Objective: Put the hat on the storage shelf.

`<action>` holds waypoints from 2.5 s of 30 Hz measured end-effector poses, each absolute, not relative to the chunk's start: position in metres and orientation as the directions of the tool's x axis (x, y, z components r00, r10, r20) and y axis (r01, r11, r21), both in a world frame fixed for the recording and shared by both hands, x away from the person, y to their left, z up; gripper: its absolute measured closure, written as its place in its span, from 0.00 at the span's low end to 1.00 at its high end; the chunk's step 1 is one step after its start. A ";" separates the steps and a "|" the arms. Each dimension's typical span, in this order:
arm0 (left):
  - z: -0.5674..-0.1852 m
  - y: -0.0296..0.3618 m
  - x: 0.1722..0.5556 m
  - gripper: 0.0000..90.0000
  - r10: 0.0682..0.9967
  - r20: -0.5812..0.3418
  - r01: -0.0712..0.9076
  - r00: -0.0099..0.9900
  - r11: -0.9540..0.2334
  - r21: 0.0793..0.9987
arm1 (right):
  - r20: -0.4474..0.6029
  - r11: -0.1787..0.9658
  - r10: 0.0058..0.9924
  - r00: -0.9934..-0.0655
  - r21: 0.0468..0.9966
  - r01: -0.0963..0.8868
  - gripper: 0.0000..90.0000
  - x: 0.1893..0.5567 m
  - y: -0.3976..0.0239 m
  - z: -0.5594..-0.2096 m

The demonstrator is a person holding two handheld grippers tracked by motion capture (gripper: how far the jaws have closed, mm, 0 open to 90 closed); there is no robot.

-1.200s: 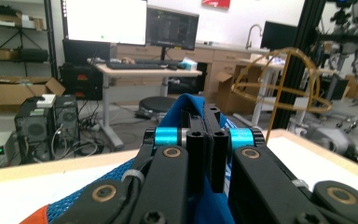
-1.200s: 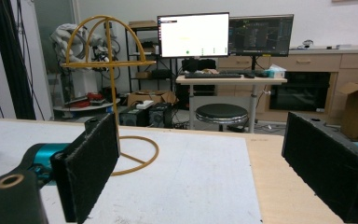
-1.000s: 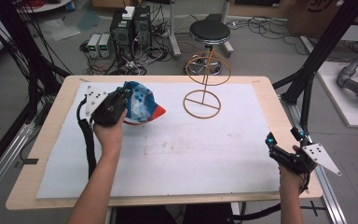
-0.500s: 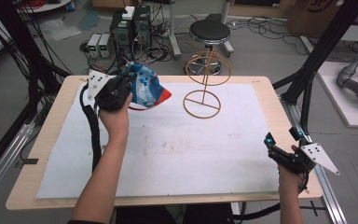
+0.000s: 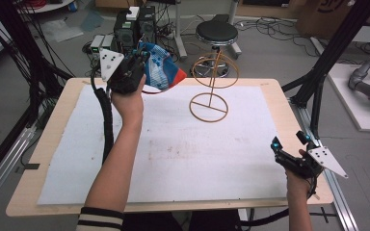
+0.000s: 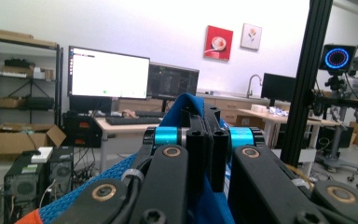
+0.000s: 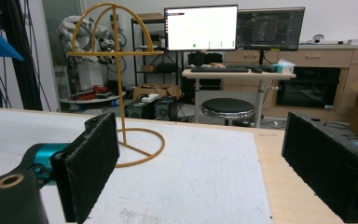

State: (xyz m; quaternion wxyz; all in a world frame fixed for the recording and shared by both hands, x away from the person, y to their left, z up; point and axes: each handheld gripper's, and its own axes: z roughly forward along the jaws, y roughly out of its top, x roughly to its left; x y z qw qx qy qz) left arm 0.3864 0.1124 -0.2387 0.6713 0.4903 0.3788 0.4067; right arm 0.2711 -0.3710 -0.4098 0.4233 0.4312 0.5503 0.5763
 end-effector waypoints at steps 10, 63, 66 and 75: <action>-0.228 0.098 0.393 0.99 0.914 -0.097 -0.205 0.395 0.190 0.960 | 0.031 -0.036 0.961 -0.274 0.999 -0.014 0.12 0.271 -0.372 -0.410; -0.176 -0.025 0.494 0.99 0.890 -0.098 -0.259 0.445 0.232 0.937 | 0.037 -0.041 0.955 -0.294 0.999 -0.006 0.12 0.258 -0.381 -0.412; -0.180 -0.031 0.499 0.99 0.887 -0.100 -0.249 0.450 0.232 0.940 | 0.037 -0.042 0.955 -0.293 0.999 -0.009 0.12 0.258 -0.381 -0.412; -0.195 -0.048 0.506 0.99 0.874 -0.088 -0.210 0.478 0.212 0.954 | 0.040 -0.043 0.957 -0.288 0.999 -0.005 0.12 0.258 -0.384 -0.413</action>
